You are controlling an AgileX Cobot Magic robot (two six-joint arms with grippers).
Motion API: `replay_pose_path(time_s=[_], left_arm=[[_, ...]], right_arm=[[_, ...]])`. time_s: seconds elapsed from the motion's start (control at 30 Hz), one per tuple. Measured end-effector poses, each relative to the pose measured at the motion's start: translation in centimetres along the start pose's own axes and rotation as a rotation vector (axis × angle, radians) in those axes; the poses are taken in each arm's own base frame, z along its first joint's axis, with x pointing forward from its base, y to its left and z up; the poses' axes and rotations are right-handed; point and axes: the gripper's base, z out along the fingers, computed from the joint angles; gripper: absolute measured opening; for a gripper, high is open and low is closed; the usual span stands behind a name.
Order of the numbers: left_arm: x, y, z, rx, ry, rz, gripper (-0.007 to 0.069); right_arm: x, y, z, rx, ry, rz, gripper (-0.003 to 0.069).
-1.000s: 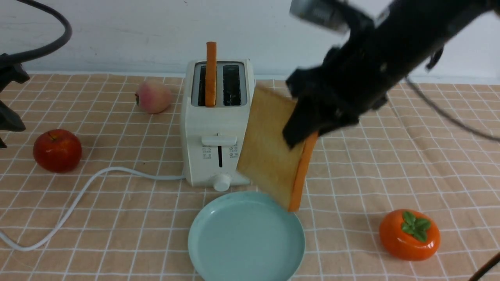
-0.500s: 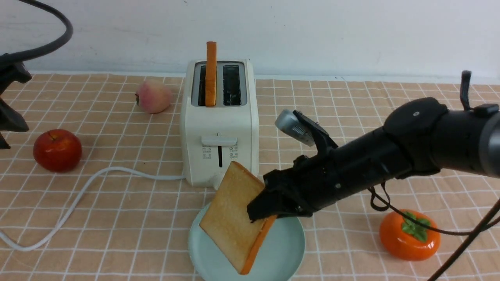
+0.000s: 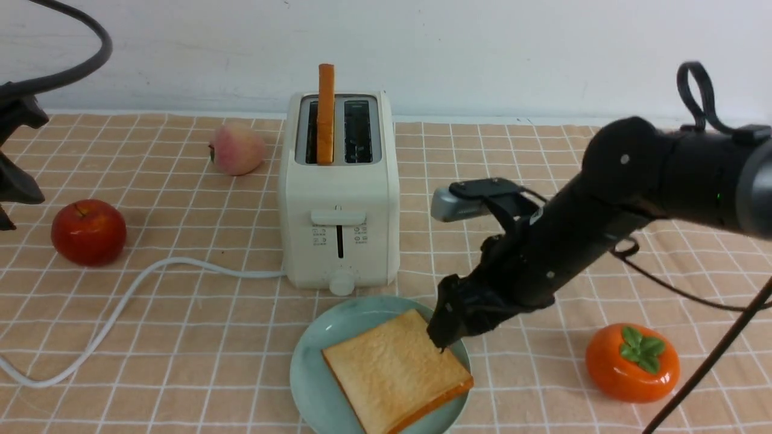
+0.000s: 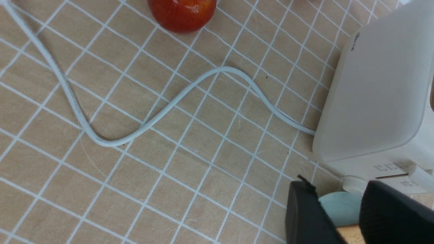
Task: Take toasted bread from bread machine on light coffee tablecloth place on plate.
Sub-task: 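Place the held slice of bread on top of the slice on the plate with the right gripper, then reach for a toast slice standing in the toaster with the left gripper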
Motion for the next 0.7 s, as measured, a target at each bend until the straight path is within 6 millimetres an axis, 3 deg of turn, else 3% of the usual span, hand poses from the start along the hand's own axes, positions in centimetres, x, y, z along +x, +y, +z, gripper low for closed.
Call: replay_pose_path(time_s=[0.17,0.27,0.43,0.53,0.7], left_arm=[[0.2,-0.4,0.1,0.036,0.028,0.093,0.0238],[-0.2,-1.6,0.4,0.097,0.066,0.165,0.0238],[-2.4,-4.2,1.1,0.143,0.105,0.206,0.0238],[-4.2,-7.9,2.3,0.157,0.140,0.300,0.0238],[-3.4,-14.5,5.9,0.130,0.159,0.453,0.0238]], right_arm=[[-1.6,0.0,-5.4,0.201,0.003,0.029,0.0564],[-1.2,0.9,-8.5,0.228,-0.038,0.087,0.0501],[0.2,2.2,-10.9,0.184,-0.083,0.121,0.0451],[1.4,2.7,-11.4,0.163,-0.089,0.135,0.0441],[1.6,2.8,-11.3,0.155,-0.081,0.141,0.0441]])
